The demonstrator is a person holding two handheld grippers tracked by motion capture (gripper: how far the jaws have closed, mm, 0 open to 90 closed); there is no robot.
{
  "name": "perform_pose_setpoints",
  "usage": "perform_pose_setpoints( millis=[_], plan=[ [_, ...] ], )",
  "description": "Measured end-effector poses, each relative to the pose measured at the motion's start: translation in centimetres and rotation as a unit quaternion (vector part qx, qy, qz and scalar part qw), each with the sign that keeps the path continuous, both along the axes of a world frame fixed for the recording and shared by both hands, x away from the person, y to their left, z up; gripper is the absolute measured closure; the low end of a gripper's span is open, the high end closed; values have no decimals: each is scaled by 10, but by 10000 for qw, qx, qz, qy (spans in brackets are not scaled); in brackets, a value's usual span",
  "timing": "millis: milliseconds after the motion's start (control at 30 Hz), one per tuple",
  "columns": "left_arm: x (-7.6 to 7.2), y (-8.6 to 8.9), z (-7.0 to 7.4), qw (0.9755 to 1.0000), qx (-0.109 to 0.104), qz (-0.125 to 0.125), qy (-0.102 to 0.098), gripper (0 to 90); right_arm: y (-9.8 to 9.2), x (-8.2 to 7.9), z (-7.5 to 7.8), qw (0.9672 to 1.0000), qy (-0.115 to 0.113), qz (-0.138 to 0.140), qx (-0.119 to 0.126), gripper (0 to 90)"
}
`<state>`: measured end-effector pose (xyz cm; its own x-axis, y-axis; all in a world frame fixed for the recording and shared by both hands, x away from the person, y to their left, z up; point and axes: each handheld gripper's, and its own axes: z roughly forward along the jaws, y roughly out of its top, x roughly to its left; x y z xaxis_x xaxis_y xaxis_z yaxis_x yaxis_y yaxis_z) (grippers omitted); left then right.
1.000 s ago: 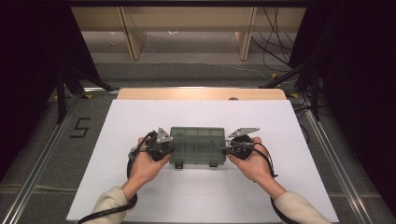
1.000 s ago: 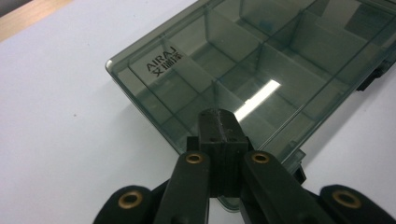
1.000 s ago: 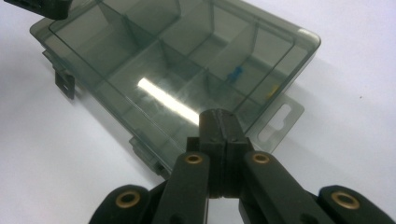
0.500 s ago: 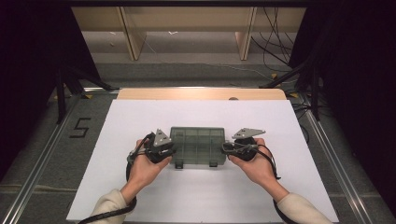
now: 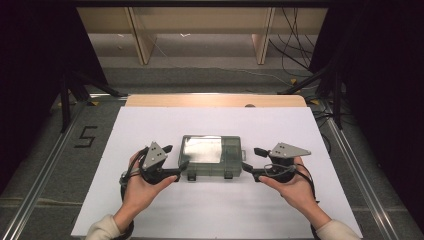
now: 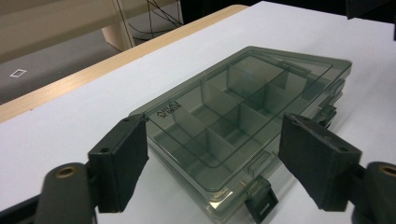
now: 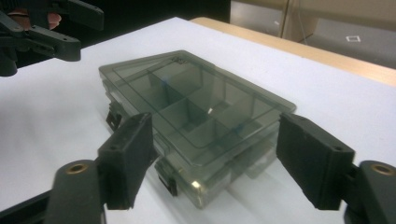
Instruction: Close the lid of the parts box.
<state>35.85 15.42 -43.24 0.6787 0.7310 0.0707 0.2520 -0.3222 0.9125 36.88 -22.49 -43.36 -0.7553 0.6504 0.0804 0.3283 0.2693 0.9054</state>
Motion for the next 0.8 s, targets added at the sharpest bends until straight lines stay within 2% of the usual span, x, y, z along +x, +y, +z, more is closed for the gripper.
perform_pose_setpoints(
  millis=[67,133,167,200,333,433,467,500,533,667,700,733,800],
  plan=[
    [-3,5,1,10000,-11,3,-38,182,-8,-5,1,9999,-108,-63,24,271],
    [-6,10,2,10000,-24,19,-91,169,-15,-10,2,9999,-95,-61,50,259],
    [-8,11,1,9999,-88,66,-79,164,-19,-13,2,9998,-146,-91,62,250],
    [-9,14,2,9999,-81,12,-134,161,-22,-15,2,9997,-195,-101,43,245],
    [-15,25,1,9997,-185,104,-97,155,-30,-23,1,9997,-234,-72,89,225],
    [-18,32,-1,9996,-214,146,-97,155,-34,-27,1,9995,-287,-114,118,219],
    [-19,35,-1,9997,-163,179,-105,155,-35,-29,2,9994,-293,-134,96,219],
    [-20,36,-2,9996,-177,196,-91,155,-36,-29,1,9992,-381,-102,112,216],
    [-20,37,-2,9996,-161,203,-102,155,-36,-30,1,9995,-296,-92,80,216],
    [-19,37,-3,9996,-159,201,-83,155,-35,-31,1,9995,-289,-93,55,214],
    [-19,37,-4,9997,-113,212,-93,155,-34,-30,0,9988,-474,-141,51,212],
    [-18,37,-5,9997,-107,216,-58,155,-35,-31,0,9992,-394,-91,-10,211],
    [-17,37,-6,9996,-124,237,-12,155,-34,-30,-1,9995,-316,-81,36,211]
  ],
)
